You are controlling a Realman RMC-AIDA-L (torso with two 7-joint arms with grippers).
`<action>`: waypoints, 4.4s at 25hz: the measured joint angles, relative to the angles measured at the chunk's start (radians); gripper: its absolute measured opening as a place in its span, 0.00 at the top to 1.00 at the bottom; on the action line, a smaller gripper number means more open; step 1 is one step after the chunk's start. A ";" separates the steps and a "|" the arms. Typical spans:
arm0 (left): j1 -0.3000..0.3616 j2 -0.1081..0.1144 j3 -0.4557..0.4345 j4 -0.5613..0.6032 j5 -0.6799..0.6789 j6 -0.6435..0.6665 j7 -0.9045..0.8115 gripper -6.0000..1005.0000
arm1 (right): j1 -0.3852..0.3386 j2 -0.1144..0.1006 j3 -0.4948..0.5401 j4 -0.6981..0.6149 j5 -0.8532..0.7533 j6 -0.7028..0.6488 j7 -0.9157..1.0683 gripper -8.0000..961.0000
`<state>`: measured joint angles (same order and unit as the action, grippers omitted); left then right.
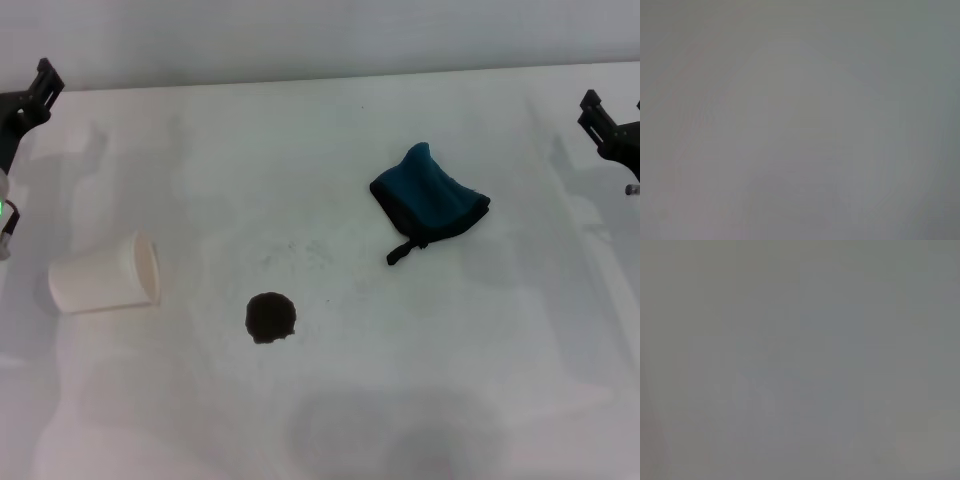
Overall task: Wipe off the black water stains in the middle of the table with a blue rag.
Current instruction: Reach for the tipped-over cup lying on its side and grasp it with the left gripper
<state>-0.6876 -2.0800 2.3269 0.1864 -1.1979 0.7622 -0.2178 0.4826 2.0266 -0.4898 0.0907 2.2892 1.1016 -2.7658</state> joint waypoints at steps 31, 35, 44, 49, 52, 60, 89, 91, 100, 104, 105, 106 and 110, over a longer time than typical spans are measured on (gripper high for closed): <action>0.006 0.025 0.010 0.040 0.125 0.115 -0.044 0.11 | 0.056 -0.009 0.063 -0.116 0.012 -0.080 -0.005 0.14; 0.007 0.097 0.009 0.062 0.249 0.126 -0.310 0.11 | 0.052 -0.009 0.063 -0.129 0.012 -0.083 -0.003 0.14; -0.049 0.290 0.016 -0.159 0.838 0.508 -1.149 0.11 | 0.077 -0.009 0.066 -0.148 0.025 -0.133 -0.004 0.15; -0.098 0.338 0.165 -0.333 0.973 0.731 -1.340 0.11 | 0.077 -0.009 0.066 -0.154 0.025 -0.133 -0.003 0.15; -0.133 0.329 0.429 -0.508 0.962 0.781 -1.465 0.11 | 0.077 -0.009 0.063 -0.154 0.023 -0.136 -0.003 0.15; -0.194 0.296 0.542 -0.812 1.039 0.969 -1.396 0.12 | 0.067 -0.006 0.064 -0.146 0.022 -0.151 -0.002 0.15; -0.594 0.158 0.524 -0.925 1.762 0.967 -1.015 0.12 | 0.074 0.001 0.092 -0.012 0.026 -0.117 0.023 0.15; -0.595 0.131 0.524 -0.925 1.766 0.947 -1.004 0.12 | 0.070 0.002 0.092 -0.001 0.026 -0.084 0.051 0.15; -0.588 0.093 0.523 -0.883 1.774 0.840 -0.975 0.13 | 0.072 0.001 0.104 0.011 0.026 -0.050 0.063 0.15; -0.582 0.082 0.522 -0.834 1.780 0.783 -0.988 0.13 | 0.068 0.001 0.117 0.011 0.026 -0.053 0.063 0.15; -0.581 0.079 0.522 -0.821 1.785 0.766 -0.995 0.13 | 0.068 0.001 0.117 0.011 0.026 -0.055 0.063 0.15; -0.580 0.076 0.522 -0.812 1.792 0.749 -1.002 0.13 | 0.068 0.001 0.117 0.011 0.025 -0.056 0.063 0.15; -0.579 0.059 0.522 -0.783 1.808 0.702 -1.016 0.13 | 0.066 -0.001 0.119 0.005 0.026 -0.058 0.063 0.15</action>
<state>-1.2668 -2.0211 2.8486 -0.5964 0.6098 1.4645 -1.2338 0.5490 2.0254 -0.3710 0.0956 2.3147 1.0439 -2.7027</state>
